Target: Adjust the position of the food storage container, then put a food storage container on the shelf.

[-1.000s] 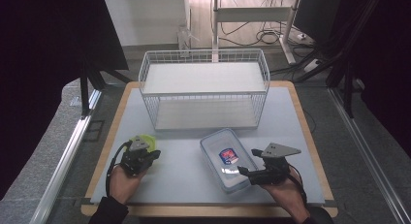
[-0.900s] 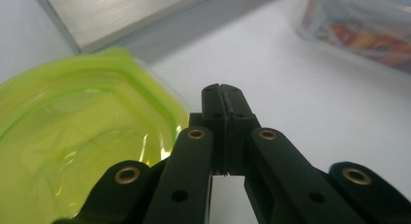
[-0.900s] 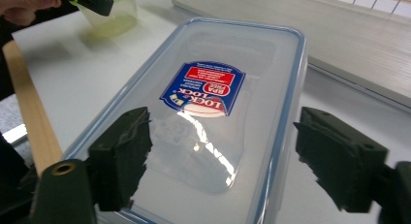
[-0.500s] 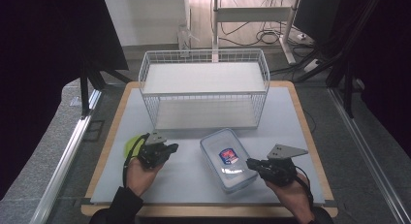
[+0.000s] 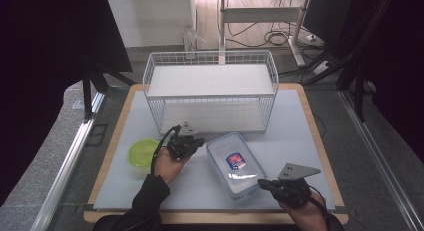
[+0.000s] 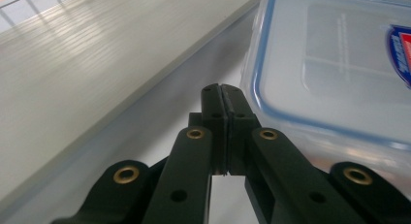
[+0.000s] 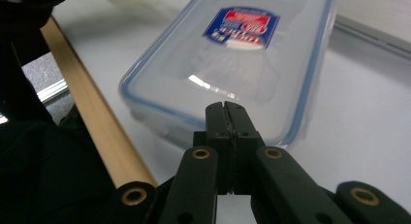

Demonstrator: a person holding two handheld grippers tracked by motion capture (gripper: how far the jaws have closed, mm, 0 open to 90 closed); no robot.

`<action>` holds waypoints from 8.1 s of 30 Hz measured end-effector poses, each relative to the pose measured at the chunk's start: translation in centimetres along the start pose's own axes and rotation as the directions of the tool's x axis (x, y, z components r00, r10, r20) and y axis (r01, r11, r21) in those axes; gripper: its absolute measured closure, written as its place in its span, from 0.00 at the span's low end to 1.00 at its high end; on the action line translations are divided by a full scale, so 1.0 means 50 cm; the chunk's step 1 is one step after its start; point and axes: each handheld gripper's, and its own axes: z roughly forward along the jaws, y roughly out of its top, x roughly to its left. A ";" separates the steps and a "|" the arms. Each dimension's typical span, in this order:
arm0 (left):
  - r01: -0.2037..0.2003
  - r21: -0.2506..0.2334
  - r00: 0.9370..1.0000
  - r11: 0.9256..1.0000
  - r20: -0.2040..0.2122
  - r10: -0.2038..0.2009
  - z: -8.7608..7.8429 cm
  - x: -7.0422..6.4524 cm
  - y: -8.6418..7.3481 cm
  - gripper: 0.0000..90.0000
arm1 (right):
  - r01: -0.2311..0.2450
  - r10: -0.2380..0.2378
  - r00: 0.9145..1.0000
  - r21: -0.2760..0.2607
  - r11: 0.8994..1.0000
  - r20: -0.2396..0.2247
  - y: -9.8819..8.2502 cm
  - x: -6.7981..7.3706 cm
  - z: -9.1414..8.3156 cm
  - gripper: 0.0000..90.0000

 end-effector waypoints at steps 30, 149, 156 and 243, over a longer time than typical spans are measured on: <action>0.033 0.025 0.999 0.999 0.014 -0.033 0.005 -0.009 0.005 1.00 | -0.122 0.109 0.988 0.119 0.985 0.110 -0.031 -0.053 0.027 1.00; 0.090 0.003 0.991 0.996 0.101 -0.090 -0.103 -0.058 -0.066 0.03 | -0.055 0.055 0.998 0.018 0.998 0.034 0.067 -0.128 0.076 0.07; 0.167 0.056 0.974 0.984 0.146 -0.174 -0.061 -0.039 -0.067 0.01 | -0.097 0.099 0.995 0.077 0.992 -0.023 0.070 -0.134 0.107 0.00; 0.356 -0.063 0.897 0.932 0.302 -0.322 -0.124 -0.038 -0.090 0.57 | -0.366 0.361 0.917 0.001 0.931 -0.171 0.057 -0.138 0.061 0.56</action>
